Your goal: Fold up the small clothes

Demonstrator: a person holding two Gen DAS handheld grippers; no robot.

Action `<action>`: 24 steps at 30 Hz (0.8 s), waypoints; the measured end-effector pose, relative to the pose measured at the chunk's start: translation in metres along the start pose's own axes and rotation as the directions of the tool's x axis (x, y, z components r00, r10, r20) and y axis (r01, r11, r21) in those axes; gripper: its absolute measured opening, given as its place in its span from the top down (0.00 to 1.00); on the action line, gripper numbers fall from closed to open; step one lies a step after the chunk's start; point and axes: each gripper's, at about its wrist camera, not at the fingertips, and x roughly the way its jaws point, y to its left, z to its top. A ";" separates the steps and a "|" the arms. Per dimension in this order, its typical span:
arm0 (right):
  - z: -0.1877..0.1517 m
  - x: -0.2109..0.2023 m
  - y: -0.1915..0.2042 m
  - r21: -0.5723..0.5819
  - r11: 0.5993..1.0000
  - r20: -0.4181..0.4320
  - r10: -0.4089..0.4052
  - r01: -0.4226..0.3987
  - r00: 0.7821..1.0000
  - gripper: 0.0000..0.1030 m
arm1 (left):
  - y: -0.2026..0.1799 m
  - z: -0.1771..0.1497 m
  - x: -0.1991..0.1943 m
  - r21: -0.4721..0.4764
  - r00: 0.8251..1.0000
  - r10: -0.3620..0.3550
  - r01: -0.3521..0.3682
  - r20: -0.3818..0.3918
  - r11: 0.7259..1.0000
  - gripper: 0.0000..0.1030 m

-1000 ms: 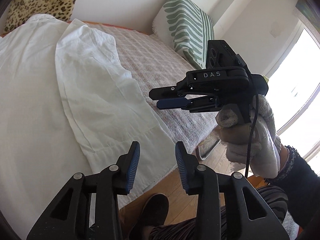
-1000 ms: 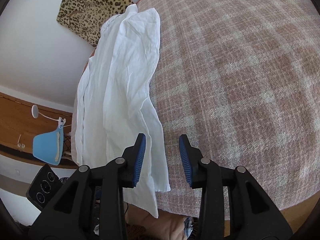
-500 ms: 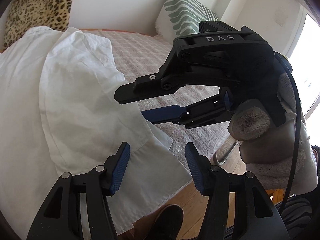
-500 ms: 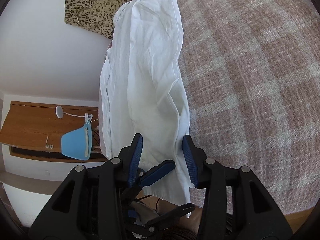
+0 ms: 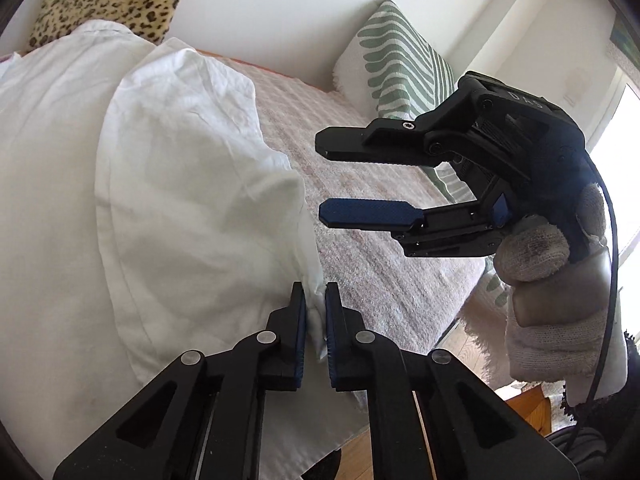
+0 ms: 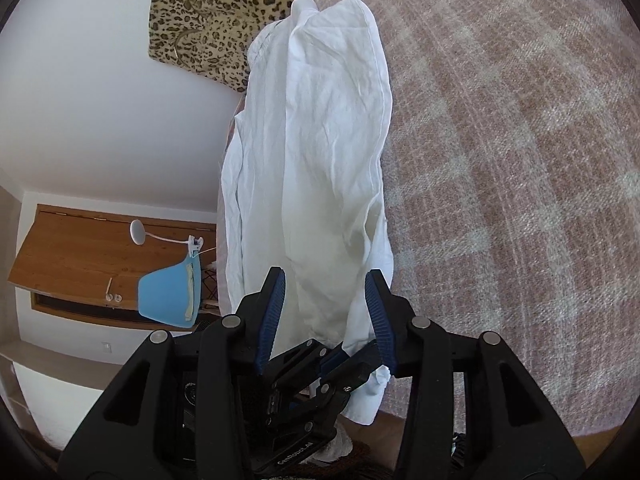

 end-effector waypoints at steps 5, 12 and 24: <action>0.056 -0.019 0.014 -0.060 0.991 0.149 -0.109 0.119 0.983 0.56 | 0.000 0.006 -0.019 -0.046 0.997 -0.062 0.064 0.041 0.997 0.94; 0.158 0.023 0.014 -0.048 0.961 0.238 -0.254 0.273 0.937 0.45 | 0.003 0.011 -0.040 -0.084 0.991 -0.108 0.115 0.084 0.990 0.94; 0.187 0.079 0.039 -0.137 0.911 0.194 -0.361 0.389 0.912 0.95 | 0.026 0.011 -0.036 -0.188 0.979 -0.185 0.198 0.086 0.962 0.94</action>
